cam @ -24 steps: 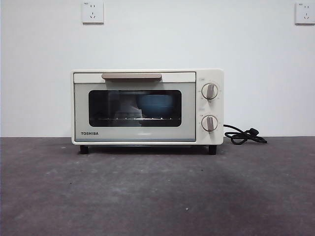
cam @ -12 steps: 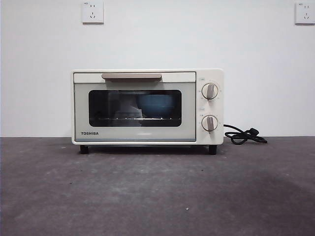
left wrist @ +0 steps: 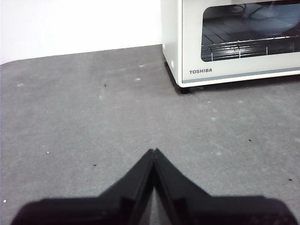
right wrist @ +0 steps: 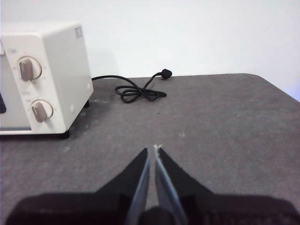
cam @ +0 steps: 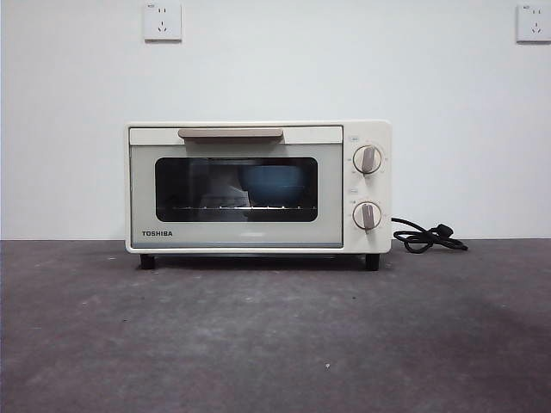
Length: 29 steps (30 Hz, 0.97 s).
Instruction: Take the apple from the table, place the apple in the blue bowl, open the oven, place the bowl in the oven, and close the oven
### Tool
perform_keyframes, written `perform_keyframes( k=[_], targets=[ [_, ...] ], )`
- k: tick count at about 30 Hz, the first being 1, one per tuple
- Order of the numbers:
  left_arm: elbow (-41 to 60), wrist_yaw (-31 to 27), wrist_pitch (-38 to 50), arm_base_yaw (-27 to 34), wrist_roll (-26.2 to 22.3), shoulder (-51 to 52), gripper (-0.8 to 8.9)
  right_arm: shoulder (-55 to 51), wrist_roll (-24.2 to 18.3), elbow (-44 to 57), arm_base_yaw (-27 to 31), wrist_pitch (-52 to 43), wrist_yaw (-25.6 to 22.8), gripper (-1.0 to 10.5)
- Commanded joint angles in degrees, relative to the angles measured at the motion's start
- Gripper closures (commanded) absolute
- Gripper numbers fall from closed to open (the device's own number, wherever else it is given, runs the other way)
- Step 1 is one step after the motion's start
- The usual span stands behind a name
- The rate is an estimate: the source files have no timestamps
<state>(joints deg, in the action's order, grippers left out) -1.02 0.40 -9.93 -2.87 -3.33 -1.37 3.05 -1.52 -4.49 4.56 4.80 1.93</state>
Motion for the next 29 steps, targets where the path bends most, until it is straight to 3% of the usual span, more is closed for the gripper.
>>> perform_keyframes(
  k=[1,10,29],
  targets=[
    [0.59,-0.02,0.44,-0.17,0.59,0.07,8.17,-2.67,-0.55,2.10,-0.02,-0.52,-0.02,9.2],
    [0.59,-0.02,0.44,-0.17,0.59,0.00,8.17,-2.60,-1.20,3.69,-0.09,5.95,-2.91,9.2],
    [0.59,-0.02,0.44,-0.17,0.59,-0.44,8.17,-2.60,0.00,3.69,-1.95,5.88,-3.08,9.2]
  ],
)
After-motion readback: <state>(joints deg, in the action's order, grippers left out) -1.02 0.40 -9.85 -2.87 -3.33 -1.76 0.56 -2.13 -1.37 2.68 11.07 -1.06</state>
